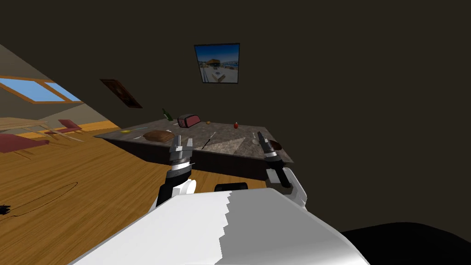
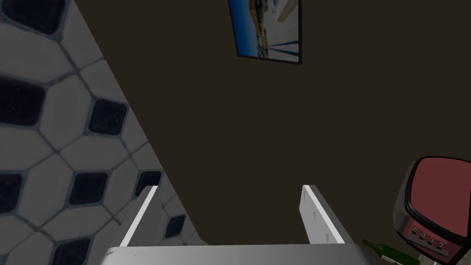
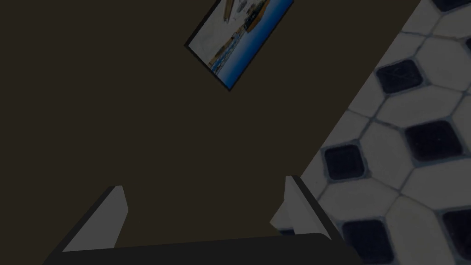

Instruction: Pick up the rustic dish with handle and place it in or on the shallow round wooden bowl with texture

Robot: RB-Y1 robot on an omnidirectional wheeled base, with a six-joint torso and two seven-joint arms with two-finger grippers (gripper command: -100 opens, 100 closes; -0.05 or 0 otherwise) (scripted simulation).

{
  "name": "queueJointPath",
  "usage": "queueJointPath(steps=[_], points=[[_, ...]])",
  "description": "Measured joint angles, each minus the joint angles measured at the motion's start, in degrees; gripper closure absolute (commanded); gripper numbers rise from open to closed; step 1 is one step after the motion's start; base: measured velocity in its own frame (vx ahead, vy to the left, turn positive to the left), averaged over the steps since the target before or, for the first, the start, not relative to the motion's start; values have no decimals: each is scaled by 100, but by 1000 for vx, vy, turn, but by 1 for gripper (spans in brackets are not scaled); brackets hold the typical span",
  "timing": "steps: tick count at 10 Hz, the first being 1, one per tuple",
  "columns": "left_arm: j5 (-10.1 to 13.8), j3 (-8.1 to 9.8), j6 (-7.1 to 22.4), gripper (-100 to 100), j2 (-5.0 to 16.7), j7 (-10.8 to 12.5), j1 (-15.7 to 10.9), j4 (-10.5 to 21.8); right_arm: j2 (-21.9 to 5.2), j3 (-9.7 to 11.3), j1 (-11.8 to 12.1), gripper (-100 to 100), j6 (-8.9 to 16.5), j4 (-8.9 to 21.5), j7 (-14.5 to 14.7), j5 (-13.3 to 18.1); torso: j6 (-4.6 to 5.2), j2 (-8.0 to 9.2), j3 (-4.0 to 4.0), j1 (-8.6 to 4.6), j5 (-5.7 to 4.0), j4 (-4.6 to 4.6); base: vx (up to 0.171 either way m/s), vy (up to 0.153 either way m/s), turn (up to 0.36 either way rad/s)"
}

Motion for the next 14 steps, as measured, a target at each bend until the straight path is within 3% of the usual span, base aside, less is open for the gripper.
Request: queueJointPath(steps=[5, 10, 14], points=[[0, 0, 0, 0, 0, 0, 0, 0, -550, -64, -202, -100, 196, 410, 641, 826, 1, -4, -2, 1, 0, -1, -27, 37, 106], [0, 0, 0, 0, 0, 0, 1, 0, -1125, -129, -235, -100, 419, 698, 1143, 1539, 2, -8, -5, -8, -1, -2, -13, 20, 132], [0, 1, 0, 0, 0, 0, 1, 0, -1667, -189, -245, -100, 503, 1184, 1624, 2140, 2, -13, -8, -12, -3, -3, -1, 4, 144]])
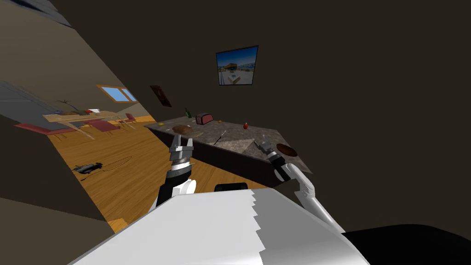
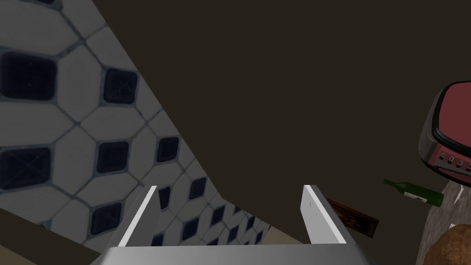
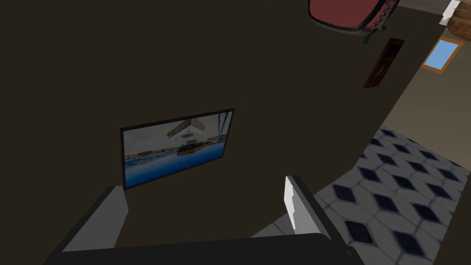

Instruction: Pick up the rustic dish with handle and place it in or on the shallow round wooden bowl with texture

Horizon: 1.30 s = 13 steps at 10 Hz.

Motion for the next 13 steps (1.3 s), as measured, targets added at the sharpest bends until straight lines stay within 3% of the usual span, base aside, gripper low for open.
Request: queueJointPath(steps=[4, 6, 13], points=[[0, 0, 0, 0, 0, 0, 0, 0, -669, -51, 22, -100, 110, 539, 427, 586, 1, -4, -2, -9, -2, -1, 6, -12, 102], [0, 1, 0, 0, 0, 0, 1, 0, -925, -77, 154, -100, 118, 649, 603, 784, 2, -2, -1, -7, -2, 0, 9, -18, 137], [0, 1, 0, 0, 1, 0, 1, 0, -2097, -144, 402, -100, 152, 1516, 1120, 1439, 2, -7, -4, -16, -4, -1, 12, -31, 101]])
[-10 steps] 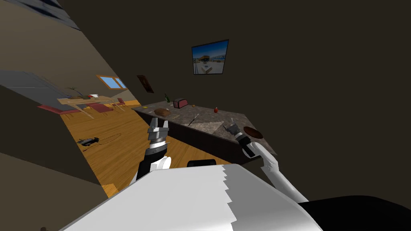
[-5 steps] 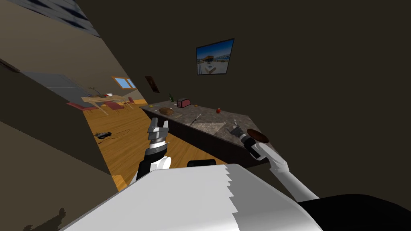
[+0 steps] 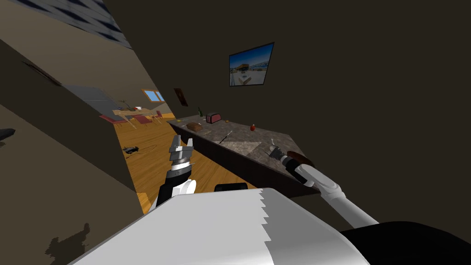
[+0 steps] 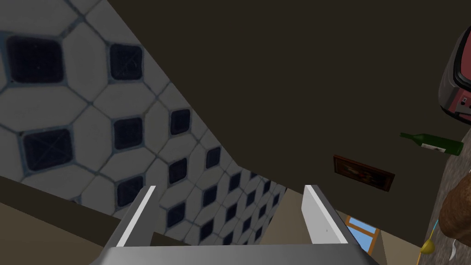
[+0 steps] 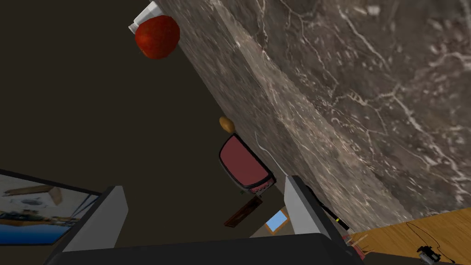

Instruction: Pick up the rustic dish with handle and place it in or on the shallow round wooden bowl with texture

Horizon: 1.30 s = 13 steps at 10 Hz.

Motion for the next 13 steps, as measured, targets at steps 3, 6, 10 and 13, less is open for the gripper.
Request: queueJointPath(steps=[3, 6, 10, 13], points=[[0, 0, 0, 0, 0, 0, 0, 0, -485, -38, 132, -100, -61, 341, 145, 165, 0, 3, 2, -1, 1, 1, 8, -45, 106], [0, 0, 0, 0, 0, 0, 0, 0, -982, 0, 368, -100, -98, 731, 359, 391, 2, -2, -1, -3, -1, 0, 18, -47, 91], [0, 0, 0, 0, 0, 0, 1, 0, -1497, 58, 780, -100, -150, 1017, 439, 524, 3, 4, 3, 3, -1, 1, 4, -37, 47], [0, 0, 0, 0, 0, 0, 1, 0, -1542, 172, 836, -100, -223, 1204, 479, 562, 2, 4, 2, 15, 1, 1, 1, -5, 0]])
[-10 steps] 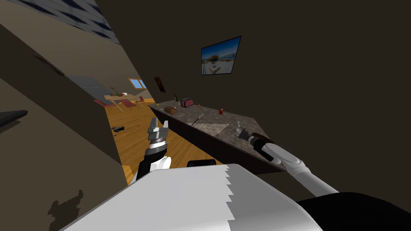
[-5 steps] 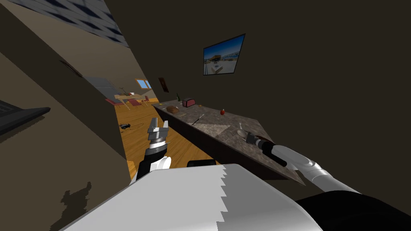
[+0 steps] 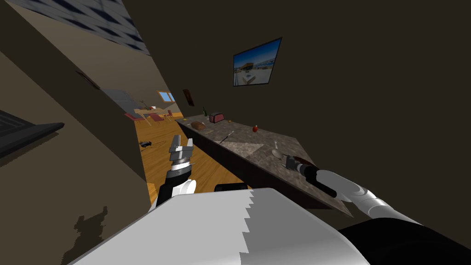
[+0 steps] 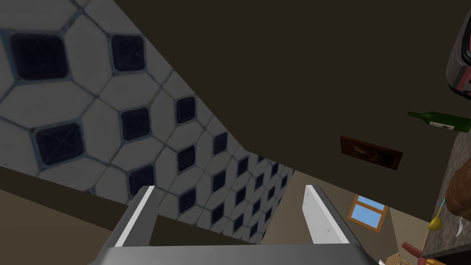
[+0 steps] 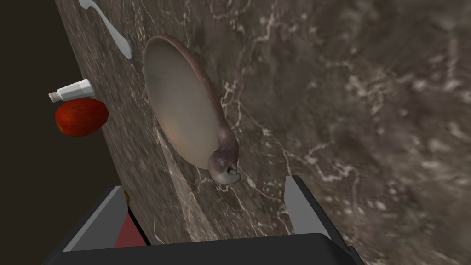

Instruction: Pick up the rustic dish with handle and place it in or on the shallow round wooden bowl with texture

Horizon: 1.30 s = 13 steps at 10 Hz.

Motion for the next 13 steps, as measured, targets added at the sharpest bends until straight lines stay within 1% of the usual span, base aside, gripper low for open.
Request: queueJointPath(steps=[1, 2, 3, 4, 5, 7, 8, 9, 10, 12, 13], points=[[0, 0, 0, 0, 0, 0, 0, 0, 5, 10, -9, 0, -19, 19, 13, 2, 0, 1, 1, 3, 2, 0, 0, 0, 0], [0, 0, 0, 0, 0, 0, 0, 0, 5, 9, -8, -100, -17, 17, 11, 2, 0, 1, 1, 4, 2, 1, 2, 19, -22], [0, 0, 0, 0, 0, 0, 0, 0, 4, 17, -76, -100, -69, 114, 64, -40, 0, 1, 1, 10, 3, 0, 6, 48, -36], [0, 0, 0, 0, 0, 0, 0, 0, 47, 43, -235, -100, -192, 278, 194, -100, 0, -1, -1, 20, 5, 0, 11, 45, -14], [0, 0, 0, 0, 0, 0, 0, 0, 76, 34, -309, -100, -299, 423, 297, -137, 0, -3, -1, 21, 6, 0, 13, 38, -26], [0, 0, 0, 0, 0, 0, 0, 0, 128, 89, -590, -100, -521, 772, 522, -247, -1, -6, -3, 20, 6, -1, 15, 39, -20], [0, 0, 0, 0, 0, 0, 0, 0, 145, 91, -647, -100, -594, 888, 602, -280, 0, -4, -2, 18, 5, -1, 9, 37, -25], [0, 0, 0, 0, 0, 0, 0, 0, 171, 105, -772, -100, -695, 1059, 702, -331, 0, -3, -2, 18, 5, -1, 10, 48, -38], [0, 0, 0, 0, 0, 0, 0, 0, 206, 143, -953, -100, -831, 1249, 835, -393, -1, -4, -2, 22, 6, -1, 10, 36, -10], [0, 0, 0, 0, 0, 0, 0, 0, 243, 164, -1139, -100, -1012, 1573, 1013, -476, 0, -4, -2, 17, 5, -1, 15, 37, -30], [0, 0, 0, 0, 0, 0, 0, 0, 275, 192, -1299, -100, -1138, 1756, 1141, -539, 0, -6, -3, 19, 5, -1, 13, 36, -10]])
